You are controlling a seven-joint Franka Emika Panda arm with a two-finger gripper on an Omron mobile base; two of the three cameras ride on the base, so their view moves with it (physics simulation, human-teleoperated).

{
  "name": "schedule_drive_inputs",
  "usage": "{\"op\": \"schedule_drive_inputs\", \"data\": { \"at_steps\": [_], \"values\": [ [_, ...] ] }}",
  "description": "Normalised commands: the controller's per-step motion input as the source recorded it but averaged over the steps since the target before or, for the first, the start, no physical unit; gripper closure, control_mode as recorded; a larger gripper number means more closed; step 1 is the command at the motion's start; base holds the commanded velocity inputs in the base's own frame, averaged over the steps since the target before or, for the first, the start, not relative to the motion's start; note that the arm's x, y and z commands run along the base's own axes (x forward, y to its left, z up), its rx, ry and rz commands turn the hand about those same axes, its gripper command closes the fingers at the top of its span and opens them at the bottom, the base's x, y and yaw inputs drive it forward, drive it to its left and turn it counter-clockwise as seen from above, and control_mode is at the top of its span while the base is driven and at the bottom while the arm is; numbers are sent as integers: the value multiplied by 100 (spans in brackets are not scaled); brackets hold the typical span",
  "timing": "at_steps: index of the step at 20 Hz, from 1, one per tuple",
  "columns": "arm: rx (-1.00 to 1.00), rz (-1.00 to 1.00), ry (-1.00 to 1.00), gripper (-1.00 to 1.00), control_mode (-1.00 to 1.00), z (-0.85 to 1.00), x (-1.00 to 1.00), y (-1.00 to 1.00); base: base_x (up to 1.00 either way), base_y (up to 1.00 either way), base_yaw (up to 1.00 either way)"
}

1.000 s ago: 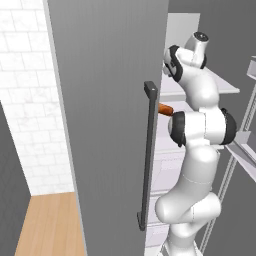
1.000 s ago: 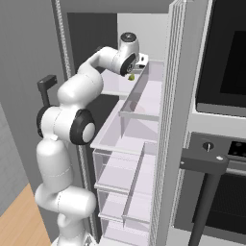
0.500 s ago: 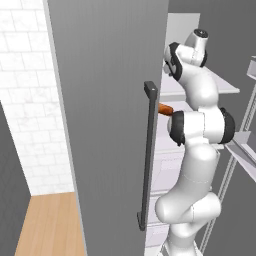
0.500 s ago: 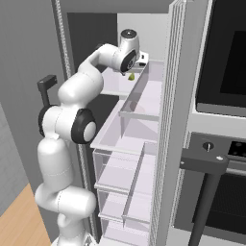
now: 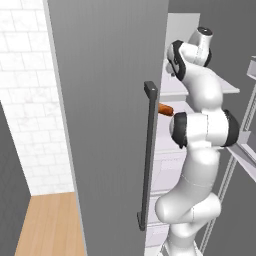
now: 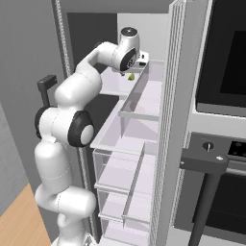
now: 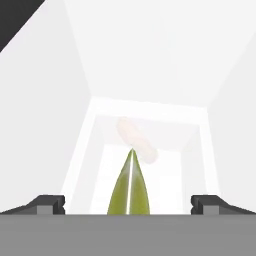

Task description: Grab a lemon wedge from the fridge and one ice cube from the ice bowl, and put them in the glass of lemonade.

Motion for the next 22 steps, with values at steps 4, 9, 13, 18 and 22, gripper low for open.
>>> {"op": "schedule_drive_inputs", "data": {
  "at_steps": [4,9,13,18,22],
  "values": [
    [0,1,0,-100,-100,0,-38,0,0,0,0],
    [0,0,0,-100,-100,-17,10,0,0,0,0],
    [0,0,0,-100,-100,0,30,0,0,0,0],
    [0,0,0,-100,-100,-3,2,0,0,0,0],
    [0,0,0,-100,-100,-7,0,0,0,0,0]
  ]
}}
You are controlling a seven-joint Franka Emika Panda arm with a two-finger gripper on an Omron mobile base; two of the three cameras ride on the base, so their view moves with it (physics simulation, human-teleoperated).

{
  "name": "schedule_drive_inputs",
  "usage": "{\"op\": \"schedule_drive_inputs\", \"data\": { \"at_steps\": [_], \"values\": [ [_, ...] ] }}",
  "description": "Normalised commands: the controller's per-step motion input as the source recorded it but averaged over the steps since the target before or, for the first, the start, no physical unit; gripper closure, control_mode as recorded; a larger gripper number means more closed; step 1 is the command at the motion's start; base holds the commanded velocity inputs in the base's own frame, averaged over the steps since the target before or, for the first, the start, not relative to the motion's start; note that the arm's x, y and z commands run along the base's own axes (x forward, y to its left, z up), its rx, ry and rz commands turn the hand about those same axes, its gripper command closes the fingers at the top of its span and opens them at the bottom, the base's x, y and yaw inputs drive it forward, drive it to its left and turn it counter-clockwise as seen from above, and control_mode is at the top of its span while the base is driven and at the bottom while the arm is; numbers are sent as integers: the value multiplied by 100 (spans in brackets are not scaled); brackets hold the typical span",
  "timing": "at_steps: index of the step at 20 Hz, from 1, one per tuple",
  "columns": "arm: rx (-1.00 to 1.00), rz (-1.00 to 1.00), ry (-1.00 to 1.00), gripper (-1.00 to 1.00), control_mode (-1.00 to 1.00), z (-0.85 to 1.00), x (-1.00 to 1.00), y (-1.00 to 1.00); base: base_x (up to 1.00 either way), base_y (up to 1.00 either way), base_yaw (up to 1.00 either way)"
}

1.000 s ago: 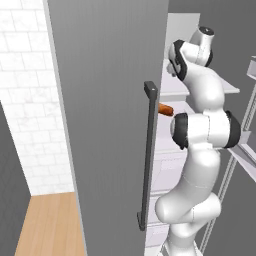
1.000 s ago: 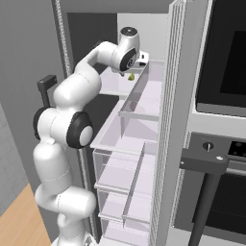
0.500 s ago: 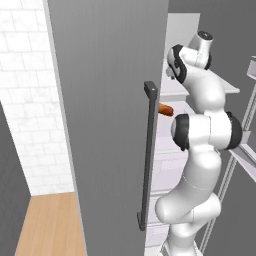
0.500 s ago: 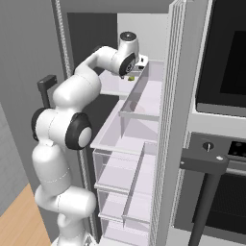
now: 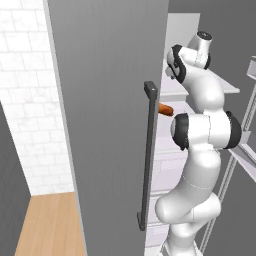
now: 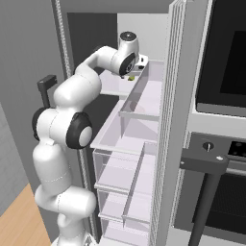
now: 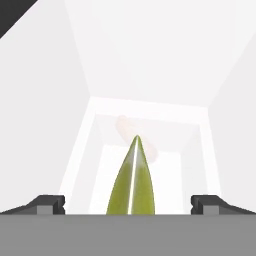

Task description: Grab a lemon wedge from the fridge and one ice cube from the ice bowl, and put them in the glass of lemonade.

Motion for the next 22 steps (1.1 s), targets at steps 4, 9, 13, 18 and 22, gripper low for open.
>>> {"op": "schedule_drive_inputs", "data": {
  "at_steps": [4,9,13,18,22],
  "values": [
    [0,0,0,-100,-100,-22,0,0,0,0,0],
    [0,0,3,-100,-100,0,0,0,0,0,0],
    [0,0,5,100,-100,0,0,5,0,0,0],
    [0,0,9,100,-100,0,0,0,0,0,0],
    [0,0,8,100,-100,-8,-2,0,0,0,0]
  ]
}}
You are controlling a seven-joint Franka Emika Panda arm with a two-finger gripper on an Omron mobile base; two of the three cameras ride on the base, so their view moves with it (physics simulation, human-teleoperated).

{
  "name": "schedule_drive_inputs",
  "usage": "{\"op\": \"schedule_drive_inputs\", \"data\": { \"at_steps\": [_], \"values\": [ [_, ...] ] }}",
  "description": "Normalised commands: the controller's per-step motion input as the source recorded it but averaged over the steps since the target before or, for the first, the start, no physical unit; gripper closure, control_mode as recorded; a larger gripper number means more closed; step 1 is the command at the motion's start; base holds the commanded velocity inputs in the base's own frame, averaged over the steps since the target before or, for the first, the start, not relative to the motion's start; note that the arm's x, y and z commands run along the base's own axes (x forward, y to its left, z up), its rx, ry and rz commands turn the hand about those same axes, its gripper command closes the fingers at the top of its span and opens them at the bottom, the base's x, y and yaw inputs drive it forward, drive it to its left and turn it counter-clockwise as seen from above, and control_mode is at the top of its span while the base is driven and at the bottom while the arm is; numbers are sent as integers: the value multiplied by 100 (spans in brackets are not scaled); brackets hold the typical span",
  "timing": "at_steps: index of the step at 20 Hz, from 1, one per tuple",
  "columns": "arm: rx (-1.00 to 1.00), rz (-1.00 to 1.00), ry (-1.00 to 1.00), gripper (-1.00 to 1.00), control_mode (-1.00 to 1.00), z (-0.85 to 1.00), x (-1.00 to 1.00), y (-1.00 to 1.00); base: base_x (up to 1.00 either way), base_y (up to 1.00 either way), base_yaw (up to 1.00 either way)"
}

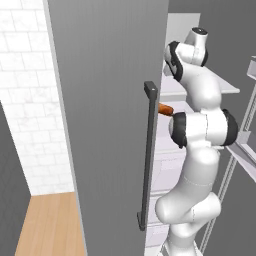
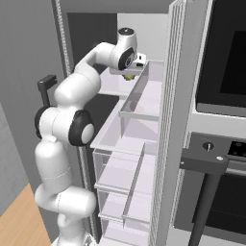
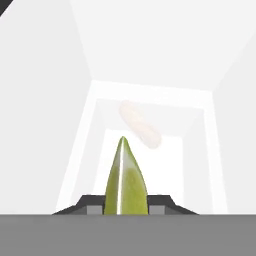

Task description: Grab a lemon wedge from the fridge and one ice cube from the ice bowl, and put them in the glass of lemonade.

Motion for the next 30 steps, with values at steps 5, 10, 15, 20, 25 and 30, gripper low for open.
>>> {"op": "schedule_drive_inputs", "data": {
  "at_steps": [5,10,15,20,25,30],
  "values": [
    [0,0,2,100,-100,-5,-24,0,0,0,0],
    [1,2,-7,100,-100,0,-91,-2,0,0,0],
    [1,8,-10,100,-100,0,-100,0,0,0,0],
    [0,9,-1,100,-100,0,-100,5,0,0,0],
    [0,8,0,100,-100,0,-100,21,0,0,0],
    [-5,1,1,100,-100,-12,-100,52,0,0,0]
  ]
}}
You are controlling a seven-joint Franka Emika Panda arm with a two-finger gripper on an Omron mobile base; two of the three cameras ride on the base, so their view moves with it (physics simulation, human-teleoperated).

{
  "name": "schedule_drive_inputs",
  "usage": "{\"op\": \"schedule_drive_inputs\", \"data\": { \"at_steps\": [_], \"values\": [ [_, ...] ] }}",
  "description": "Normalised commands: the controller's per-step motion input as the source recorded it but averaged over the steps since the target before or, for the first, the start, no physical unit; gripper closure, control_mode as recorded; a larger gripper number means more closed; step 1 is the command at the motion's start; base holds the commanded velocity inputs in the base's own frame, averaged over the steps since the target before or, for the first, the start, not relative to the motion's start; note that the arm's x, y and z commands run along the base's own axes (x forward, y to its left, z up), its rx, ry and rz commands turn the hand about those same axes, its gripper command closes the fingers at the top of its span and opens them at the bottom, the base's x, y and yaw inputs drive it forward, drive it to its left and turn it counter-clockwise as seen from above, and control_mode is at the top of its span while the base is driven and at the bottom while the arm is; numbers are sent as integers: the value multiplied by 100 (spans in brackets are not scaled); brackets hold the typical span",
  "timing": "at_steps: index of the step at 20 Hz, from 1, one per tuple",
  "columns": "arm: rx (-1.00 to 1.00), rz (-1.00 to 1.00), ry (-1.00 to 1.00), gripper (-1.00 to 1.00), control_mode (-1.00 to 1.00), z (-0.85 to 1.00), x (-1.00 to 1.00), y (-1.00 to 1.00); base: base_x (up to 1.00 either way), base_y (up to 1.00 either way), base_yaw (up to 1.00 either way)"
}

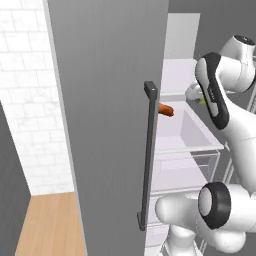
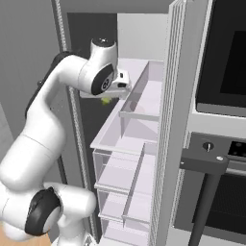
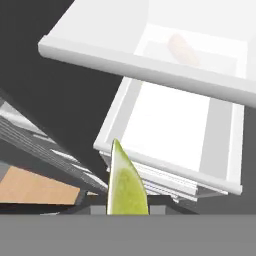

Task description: Grab a lemon wedge from the fridge and one ice cube from the ice bowl, and put them in the glass of lemonade.

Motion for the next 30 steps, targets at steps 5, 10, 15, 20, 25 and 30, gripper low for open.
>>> {"op": "schedule_drive_inputs", "data": {
  "at_steps": [5,10,15,20,25,30],
  "values": [
    [-12,0,9,100,-100,-62,-96,64,0,0,0],
    [-5,0,11,100,-100,-77,-70,29,0,0,0],
    [0,0,4,100,-100,-23,-66,0,0,0,0],
    [0,0,0,100,-100,0,-13,0,0,0,0],
    [0,0,0,100,100,-1,-9,0,-40,0,-3],
    [0,0,0,100,100,0,0,0,-100,30,-49]
  ]
}}
